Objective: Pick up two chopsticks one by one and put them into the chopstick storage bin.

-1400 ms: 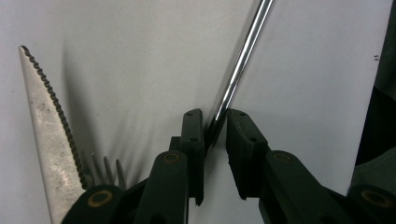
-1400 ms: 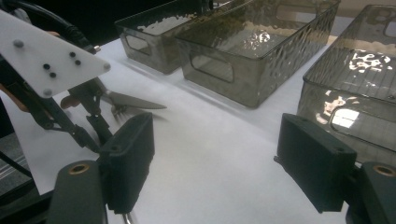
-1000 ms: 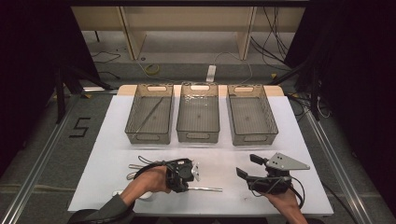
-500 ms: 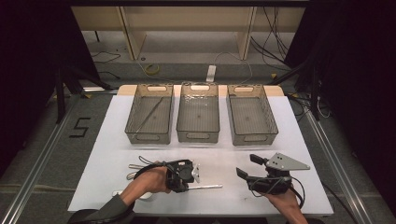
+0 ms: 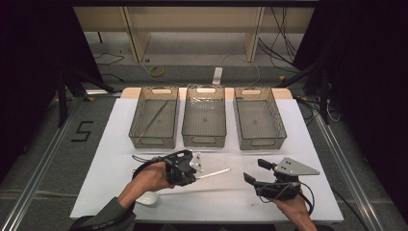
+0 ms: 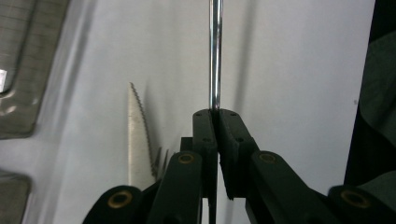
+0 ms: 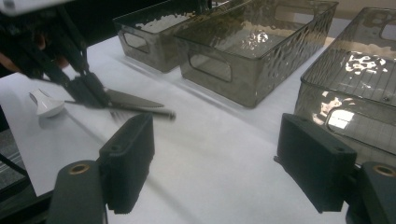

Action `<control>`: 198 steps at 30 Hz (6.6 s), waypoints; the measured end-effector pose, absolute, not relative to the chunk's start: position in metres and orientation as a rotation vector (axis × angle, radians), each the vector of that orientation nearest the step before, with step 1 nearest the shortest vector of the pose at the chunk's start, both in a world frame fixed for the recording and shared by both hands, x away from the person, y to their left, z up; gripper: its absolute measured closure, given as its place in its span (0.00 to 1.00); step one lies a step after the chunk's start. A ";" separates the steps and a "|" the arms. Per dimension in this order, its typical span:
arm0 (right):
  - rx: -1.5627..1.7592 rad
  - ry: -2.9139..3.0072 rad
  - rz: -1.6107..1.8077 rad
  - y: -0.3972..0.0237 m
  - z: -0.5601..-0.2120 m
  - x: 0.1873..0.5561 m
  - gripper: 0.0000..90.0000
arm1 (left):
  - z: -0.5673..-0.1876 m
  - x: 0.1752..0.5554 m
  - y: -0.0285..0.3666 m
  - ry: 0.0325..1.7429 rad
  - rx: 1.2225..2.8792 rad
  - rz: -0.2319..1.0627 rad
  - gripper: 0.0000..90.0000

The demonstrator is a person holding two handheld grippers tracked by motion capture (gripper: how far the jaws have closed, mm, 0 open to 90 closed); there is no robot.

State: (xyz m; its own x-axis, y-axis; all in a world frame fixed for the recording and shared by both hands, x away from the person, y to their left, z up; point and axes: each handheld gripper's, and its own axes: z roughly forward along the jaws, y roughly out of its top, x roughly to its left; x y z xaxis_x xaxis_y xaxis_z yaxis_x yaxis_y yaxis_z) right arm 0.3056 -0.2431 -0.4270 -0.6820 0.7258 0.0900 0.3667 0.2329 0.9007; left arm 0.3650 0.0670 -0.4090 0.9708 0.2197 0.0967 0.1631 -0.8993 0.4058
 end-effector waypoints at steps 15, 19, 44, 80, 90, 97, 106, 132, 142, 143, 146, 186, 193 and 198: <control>1.023 2.153 1.432 -0.244 -0.428 0.306 0.31 | -0.359 0.400 0.106 0.545 2.457 0.337 0.95; 1.033 2.156 1.432 -0.244 -0.429 0.307 0.31 | -0.356 0.412 0.117 0.618 2.388 0.340 0.95; 1.035 2.152 1.448 -0.246 -0.429 0.307 0.31 | -0.328 0.490 0.151 0.876 2.250 0.460 0.95; 1.025 2.160 1.451 -0.244 -0.429 0.305 0.31 | -0.359 0.535 0.191 1.105 2.092 0.484 0.94; 1.019 2.162 1.445 -0.243 -0.429 0.305 0.31 | -0.370 0.535 0.198 1.139 2.105 0.496 0.94; 1.022 2.159 1.444 -0.244 -0.429 0.305 0.31 | -0.375 0.535 0.202 1.151 2.099 0.497 0.94; 1.023 2.161 1.442 -0.243 -0.429 0.305 0.31 | -0.383 0.535 0.203 1.162 2.114 0.511 0.94; 1.026 2.159 1.443 -0.244 -0.430 0.305 0.31 | -0.391 0.535 0.214 1.293 2.043 0.437 0.48; 1.023 2.159 1.442 -0.244 -0.429 0.305 0.31 | -0.388 0.500 0.213 1.222 2.004 0.356 0.26; 1.023 2.159 1.442 -0.244 -0.429 0.305 0.31 | -0.387 0.497 0.211 1.212 2.031 0.347 0.26; 1.018 2.161 1.441 -0.243 -0.429 0.305 0.31 | -0.381 0.487 0.207 1.187 2.070 0.367 0.24; 1.003 2.163 1.436 -0.242 -0.428 0.303 0.31 | -0.399 0.394 0.194 1.007 2.316 0.292 0.20; 0.998 2.168 1.432 -0.241 -0.428 0.303 0.31 | -0.407 0.387 0.191 0.992 2.326 0.289 0.20; 1.001 2.166 1.432 -0.242 -0.429 0.303 0.31 | -0.408 0.384 0.192 0.984 2.329 0.266 0.20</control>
State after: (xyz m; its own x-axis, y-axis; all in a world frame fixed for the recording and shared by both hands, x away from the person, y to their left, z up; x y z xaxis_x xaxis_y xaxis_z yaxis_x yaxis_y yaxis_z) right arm 0.3032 -0.2418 -0.4285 -0.6858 0.7227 0.0856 0.3619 0.2366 0.9017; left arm 0.3838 0.1915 -0.4081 0.7063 0.7066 -0.0436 0.5886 -0.5518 0.5908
